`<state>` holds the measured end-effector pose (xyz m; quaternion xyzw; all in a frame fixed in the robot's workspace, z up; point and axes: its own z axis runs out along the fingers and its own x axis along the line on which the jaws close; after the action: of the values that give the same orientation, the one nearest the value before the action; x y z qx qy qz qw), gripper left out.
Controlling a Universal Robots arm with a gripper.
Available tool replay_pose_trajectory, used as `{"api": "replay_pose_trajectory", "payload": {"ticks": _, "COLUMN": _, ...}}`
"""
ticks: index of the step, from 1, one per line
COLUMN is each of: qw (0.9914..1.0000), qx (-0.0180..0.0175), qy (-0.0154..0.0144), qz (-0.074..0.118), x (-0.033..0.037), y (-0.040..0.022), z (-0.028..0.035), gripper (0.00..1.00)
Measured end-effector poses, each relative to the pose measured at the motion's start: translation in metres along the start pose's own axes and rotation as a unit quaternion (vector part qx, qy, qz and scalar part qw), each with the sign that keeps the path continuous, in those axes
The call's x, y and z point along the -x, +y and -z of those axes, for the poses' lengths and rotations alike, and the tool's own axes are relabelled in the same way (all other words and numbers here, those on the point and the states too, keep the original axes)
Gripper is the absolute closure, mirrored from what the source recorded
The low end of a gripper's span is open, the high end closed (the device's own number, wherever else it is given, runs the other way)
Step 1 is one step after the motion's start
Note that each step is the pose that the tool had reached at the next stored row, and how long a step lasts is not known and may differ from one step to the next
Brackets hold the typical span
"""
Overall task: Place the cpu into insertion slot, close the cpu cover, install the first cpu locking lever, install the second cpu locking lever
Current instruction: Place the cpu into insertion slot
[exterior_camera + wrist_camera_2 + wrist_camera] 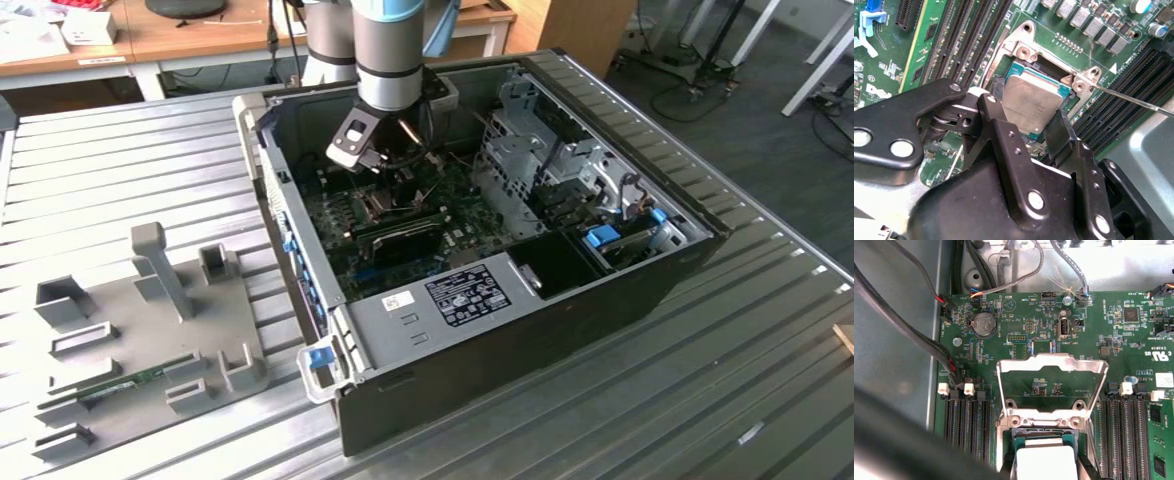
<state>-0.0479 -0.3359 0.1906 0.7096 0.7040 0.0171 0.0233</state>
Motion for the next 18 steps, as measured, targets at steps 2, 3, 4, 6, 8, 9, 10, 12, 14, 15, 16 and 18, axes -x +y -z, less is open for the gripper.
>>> {"api": "replay_pose_trajectory", "payload": {"ticks": 2, "qw": 1.00000, "qx": -0.0001, "qy": 0.0000, "qz": 0.000, "x": 0.0000, "y": 0.0001, "z": 0.0018, "gripper": 0.43}}
{"api": "replay_pose_trajectory", "payload": {"ticks": 3, "qw": 1.00000, "qx": -0.0004, "qy": -0.0005, "qz": 0.000, "x": 0.0002, "y": 0.0001, "z": 0.0033, "gripper": 0.43}}
{"api": "replay_pose_trajectory", "payload": {"ticks": 4, "qw": 1.00000, "qx": -0.0003, "qy": -0.0003, "qz": 0.000, "x": 0.0002, "y": 0.0002, "z": 0.0044, "gripper": 0.43}}
{"api": "replay_pose_trajectory", "payload": {"ticks": 6, "qw": 1.00000, "qx": -0.0004, "qy": -0.0005, "qz": 0.000, "x": 0.0002, "y": 0.0003, "z": 0.0068, "gripper": 0.43}}
{"api": "replay_pose_trajectory", "payload": {"ticks": 8, "qw": 1.00000, "qx": -0.0003, "qy": -0.0004, "qz": 0.000, "x": 0.0002, "y": 0.0003, "z": 0.0076, "gripper": 0.43}}
{"api": "replay_pose_trajectory", "payload": {"ticks": 9, "qw": 1.00000, "qx": -0.0003, "qy": -0.0004, "qz": 0.000, "x": 0.0002, "y": 0.0003, "z": 0.0076, "gripper": 0.43}}
{"api": "replay_pose_trajectory", "payload": {"ticks": 10, "qw": 1.00000, "qx": -0.0004, "qy": -0.0005, "qz": 0.000, "x": 0.0002, "y": 0.0003, "z": 0.0076, "gripper": 0.43}}
{"api": "replay_pose_trajectory", "payload": {"ticks": 12, "qw": 1.00000, "qx": -0.0004, "qy": -0.0006, "qz": 0.000, "x": 0.0003, "y": 0.0003, "z": 0.0076, "gripper": 0.43}}
{"api": "replay_pose_trajectory", "payload": {"ticks": 14, "qw": 1.00000, "qx": -0.0004, "qy": -0.0005, "qz": 0.000, "x": 0.0002, "y": 0.0003, "z": 0.0076, "gripper": 0.43}}
{"api": "replay_pose_trajectory", "payload": {"ticks": 15, "qw": 1.00000, "qx": -0.0004, "qy": -0.0005, "qz": 0.000, "x": 0.0002, "y": 0.0003, "z": 0.0075, "gripper": 0.43}}
{"api": "replay_pose_trajectory", "payload": {"ticks": 16, "qw": 1.00000, "qx": -0.0004, "qy": -0.0005, "qz": 0.000, "x": 0.0003, "y": 0.0003, "z": 0.0075, "gripper": 0.43}}
{"api": "replay_pose_trajectory", "payload": {"ticks": 18, "qw": 1.00000, "qx": -0.0004, "qy": -0.0005, "qz": 0.000, "x": 0.0003, "y": 0.0003, "z": 0.0075, "gripper": 0.43}}
